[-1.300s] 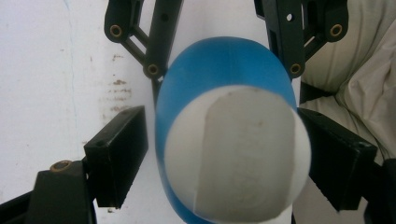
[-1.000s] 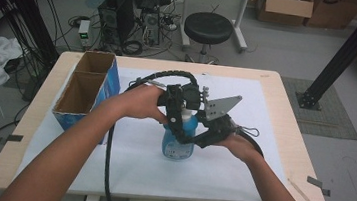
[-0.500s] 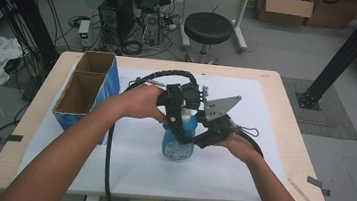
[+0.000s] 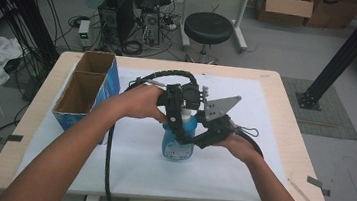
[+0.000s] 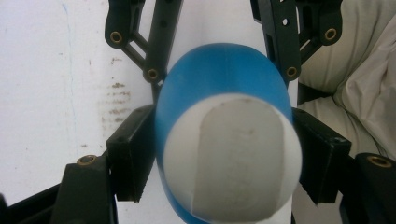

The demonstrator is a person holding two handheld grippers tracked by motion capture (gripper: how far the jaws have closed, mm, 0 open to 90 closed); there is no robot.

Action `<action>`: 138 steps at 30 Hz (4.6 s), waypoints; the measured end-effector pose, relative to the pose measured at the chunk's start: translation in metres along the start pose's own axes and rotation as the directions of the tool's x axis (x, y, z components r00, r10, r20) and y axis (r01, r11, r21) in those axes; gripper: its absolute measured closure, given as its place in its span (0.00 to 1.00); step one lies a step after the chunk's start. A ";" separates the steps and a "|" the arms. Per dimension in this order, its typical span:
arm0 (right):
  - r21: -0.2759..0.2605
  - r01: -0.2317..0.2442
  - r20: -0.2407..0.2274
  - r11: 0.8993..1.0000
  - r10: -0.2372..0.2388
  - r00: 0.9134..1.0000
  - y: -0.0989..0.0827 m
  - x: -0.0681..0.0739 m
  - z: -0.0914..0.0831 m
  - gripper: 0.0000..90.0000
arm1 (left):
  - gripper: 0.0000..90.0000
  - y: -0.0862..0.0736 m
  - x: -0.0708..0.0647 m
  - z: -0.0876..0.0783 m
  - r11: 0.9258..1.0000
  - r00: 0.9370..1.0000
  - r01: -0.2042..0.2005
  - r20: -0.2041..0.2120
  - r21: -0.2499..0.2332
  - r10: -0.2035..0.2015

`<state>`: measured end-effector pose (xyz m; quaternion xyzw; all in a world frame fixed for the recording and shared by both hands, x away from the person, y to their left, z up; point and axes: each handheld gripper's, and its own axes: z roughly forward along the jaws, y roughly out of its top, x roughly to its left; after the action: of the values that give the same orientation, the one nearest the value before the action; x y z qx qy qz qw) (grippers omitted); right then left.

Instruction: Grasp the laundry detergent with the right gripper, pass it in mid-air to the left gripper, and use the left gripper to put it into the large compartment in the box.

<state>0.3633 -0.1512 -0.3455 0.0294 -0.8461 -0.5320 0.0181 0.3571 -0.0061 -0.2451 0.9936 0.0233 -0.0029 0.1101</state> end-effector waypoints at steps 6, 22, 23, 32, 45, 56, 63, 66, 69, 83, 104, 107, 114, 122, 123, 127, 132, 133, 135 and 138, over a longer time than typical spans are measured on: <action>-0.002 -0.003 0.001 1.000 0.003 1.000 0.000 0.000 -0.001 0.49 | 0.38 0.000 0.000 0.001 1.000 1.000 0.000 0.001 0.001 0.000; 0.002 0.004 -0.007 1.000 -0.004 1.000 0.000 0.001 0.000 0.49 | 0.42 0.000 0.000 0.000 1.000 1.000 -0.016 0.008 0.002 0.016; 0.001 0.004 -0.008 1.000 -0.004 1.000 0.000 0.001 0.000 0.49 | 0.42 0.000 -0.001 0.000 1.000 1.000 -0.015 0.007 0.003 0.015; 0.004 -0.031 -0.007 1.000 0.031 1.000 0.004 0.003 -0.005 0.32 | 0.43 0.000 -0.002 -0.002 1.000 1.000 0.005 -0.002 0.009 -0.005; 0.138 -0.150 0.094 0.979 0.138 0.986 -0.007 0.004 -0.056 0.19 | 0.42 -0.015 0.001 -0.020 0.995 0.992 0.096 -0.075 -0.022 -0.097; 0.320 -0.230 0.218 0.919 0.165 0.962 -0.007 -0.002 -0.106 0.18 | 0.43 -0.025 0.015 -0.050 0.934 0.927 0.350 -0.116 -0.068 -0.356; 0.428 -0.269 0.274 0.863 0.160 0.948 -0.006 -0.006 -0.126 0.17 | 0.43 -0.027 0.023 -0.073 0.878 0.859 0.470 -0.181 -0.087 -0.478; 0.449 -0.273 0.290 0.851 0.150 0.945 -0.005 -0.008 -0.133 0.17 | 0.43 -0.030 0.026 -0.082 0.849 0.825 0.519 -0.200 -0.105 -0.529; 0.465 -0.281 0.300 0.840 0.149 0.942 -0.002 -0.009 -0.138 0.18 | 0.43 -0.036 0.030 -0.090 0.813 0.787 0.567 -0.207 -0.131 -0.582; 0.526 -0.275 0.314 0.805 0.116 0.942 0.002 -0.014 -0.152 0.18 | 0.43 -0.057 0.046 -0.126 0.649 0.604 0.735 -0.246 -0.196 -0.758; 0.598 -0.315 0.340 0.737 0.123 0.932 -0.010 -0.024 -0.166 0.18 | 0.43 -0.100 0.057 -0.186 0.383 0.323 0.884 -0.240 -0.269 -0.915; 0.598 -0.311 0.336 0.739 0.122 0.934 -0.010 -0.025 -0.166 0.18 | 0.43 -0.107 0.057 -0.195 0.353 0.289 0.895 -0.249 -0.273 -0.925; 0.593 -0.304 0.331 0.745 0.119 0.936 -0.011 -0.024 -0.166 0.18 | 0.43 -0.129 0.056 -0.205 0.271 0.201 0.916 -0.247 -0.296 -0.948; 0.588 -0.309 0.335 0.748 0.122 0.934 -0.012 -0.025 -0.167 0.18 | 0.43 -0.157 0.052 -0.210 0.205 0.122 0.927 -0.265 -0.314 -0.957; 0.588 -0.310 0.335 0.747 0.123 0.934 -0.012 -0.025 -0.167 0.18 | 0.43 -0.159 0.052 -0.210 0.200 0.114 0.927 -0.268 -0.318 -0.957; 0.590 -0.309 0.332 0.746 0.124 0.935 -0.012 -0.024 -0.165 0.18 | 0.43 -0.169 0.052 -0.206 0.187 0.093 0.927 -0.284 -0.324 -0.954; 0.587 -0.311 0.334 0.748 0.126 0.934 -0.011 -0.024 -0.165 0.18 | 0.43 -0.177 0.053 -0.199 0.176 0.078 0.929 -0.293 -0.325 -0.953; 0.587 -0.311 0.335 0.748 0.126 0.934 -0.011 -0.024 -0.165 0.18 | 0.43 -0.178 0.053 -0.198 0.176 0.078 0.930 -0.295 -0.322 -0.952; 0.586 -0.313 0.336 0.747 0.127 0.933 -0.012 -0.024 -0.165 0.18 | 0.43 -0.181 0.053 -0.195 0.179 0.079 0.931 -0.303 -0.317 -0.950; 0.589 -0.315 0.335 0.744 0.130 0.933 -0.014 -0.023 -0.165 0.18 | 0.43 -0.184 0.054 -0.188 0.182 0.082 0.935 -0.312 -0.305 -0.946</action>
<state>0.3974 -0.3037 -0.2864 -0.1415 -0.9667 -0.2085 -0.0453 0.4023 0.2172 -0.1027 0.7150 0.6773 0.1499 0.0869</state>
